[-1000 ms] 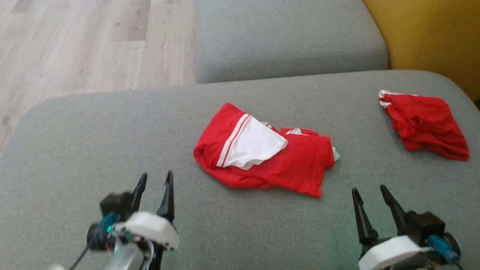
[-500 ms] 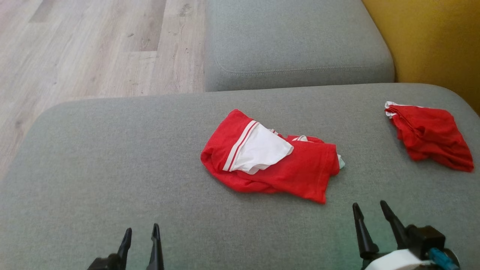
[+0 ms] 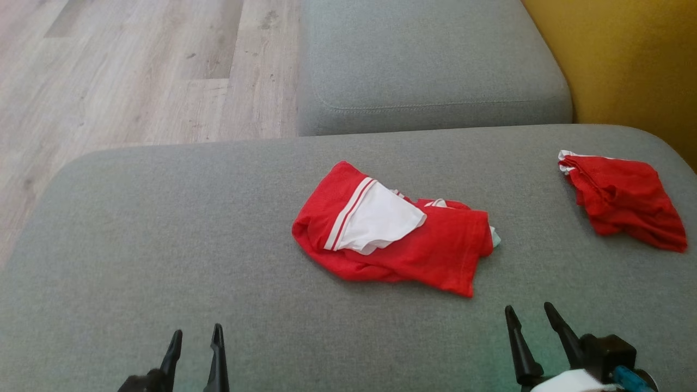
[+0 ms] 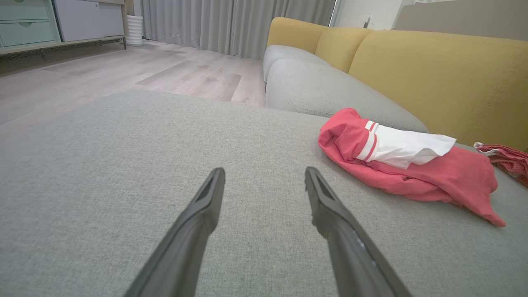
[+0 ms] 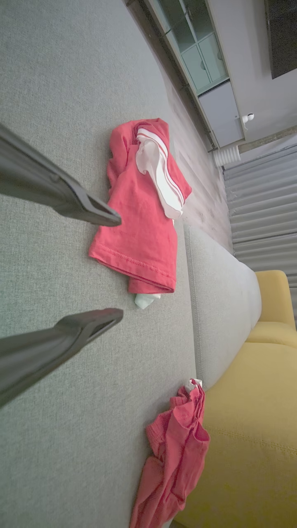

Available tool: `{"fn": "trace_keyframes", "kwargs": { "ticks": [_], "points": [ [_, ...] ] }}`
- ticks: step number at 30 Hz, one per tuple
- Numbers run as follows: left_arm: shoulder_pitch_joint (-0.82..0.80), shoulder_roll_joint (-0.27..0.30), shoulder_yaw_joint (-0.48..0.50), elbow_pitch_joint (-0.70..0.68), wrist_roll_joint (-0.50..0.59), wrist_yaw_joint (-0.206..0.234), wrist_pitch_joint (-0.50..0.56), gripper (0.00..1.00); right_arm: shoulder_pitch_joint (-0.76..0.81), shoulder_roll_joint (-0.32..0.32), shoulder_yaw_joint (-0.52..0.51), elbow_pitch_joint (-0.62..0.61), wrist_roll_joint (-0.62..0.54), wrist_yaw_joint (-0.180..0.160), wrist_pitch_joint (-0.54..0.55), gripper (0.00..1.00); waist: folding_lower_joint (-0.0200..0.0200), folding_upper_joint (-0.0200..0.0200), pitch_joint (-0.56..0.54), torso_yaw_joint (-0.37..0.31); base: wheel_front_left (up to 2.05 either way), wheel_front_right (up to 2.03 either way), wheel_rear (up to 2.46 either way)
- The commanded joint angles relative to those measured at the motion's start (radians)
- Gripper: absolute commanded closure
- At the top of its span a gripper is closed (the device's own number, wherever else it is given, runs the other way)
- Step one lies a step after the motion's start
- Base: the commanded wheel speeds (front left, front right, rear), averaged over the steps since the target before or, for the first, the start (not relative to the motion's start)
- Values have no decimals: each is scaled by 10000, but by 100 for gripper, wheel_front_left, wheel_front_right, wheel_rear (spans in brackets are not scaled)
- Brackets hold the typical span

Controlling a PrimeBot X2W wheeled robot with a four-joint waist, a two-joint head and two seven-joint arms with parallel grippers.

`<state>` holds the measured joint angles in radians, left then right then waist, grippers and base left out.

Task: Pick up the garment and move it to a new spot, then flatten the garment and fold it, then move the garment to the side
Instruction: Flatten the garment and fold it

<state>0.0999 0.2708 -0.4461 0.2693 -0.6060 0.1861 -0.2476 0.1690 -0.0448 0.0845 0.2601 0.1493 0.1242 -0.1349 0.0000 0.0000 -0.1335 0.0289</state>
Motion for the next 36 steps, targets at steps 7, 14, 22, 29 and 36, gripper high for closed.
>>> {"fn": "trace_keyframes", "kwargs": {
  "ticks": [7, 14, 22, 29, 36],
  "points": [
    [-327, 150, 362, -410, 35, 133, -7, 0, -649, -54, 199, -239, -64, 65, -183, 0, 0, 0, -12, 88, 0, 0, 0],
    [-349, 161, 263, -555, 52, 170, 40, 0, -1015, -54, 336, -276, 97, 65, -63, 0, 0, 0, 97, 318, 0, 0, 0],
    [-665, 153, -50, -820, 253, 134, 234, 0, -2991, -54, 89, 594, -301, 65, 401, 0, 0, 0, 554, 1285, 0, 0, 0],
    [-961, 62, -378, -1022, 445, 78, 371, 0, -4697, -54, -474, 2841, -660, 65, 589, 0, 0, 0, 1060, 2613, 0, 0, 0],
    [-1080, 80, -480, -1096, 494, 80, 432, 0, -5808, -54, -1258, 5267, -1243, 65, 373, 0, 0, 0, 1414, 3583, 0, 0, 0]
  ]
}}
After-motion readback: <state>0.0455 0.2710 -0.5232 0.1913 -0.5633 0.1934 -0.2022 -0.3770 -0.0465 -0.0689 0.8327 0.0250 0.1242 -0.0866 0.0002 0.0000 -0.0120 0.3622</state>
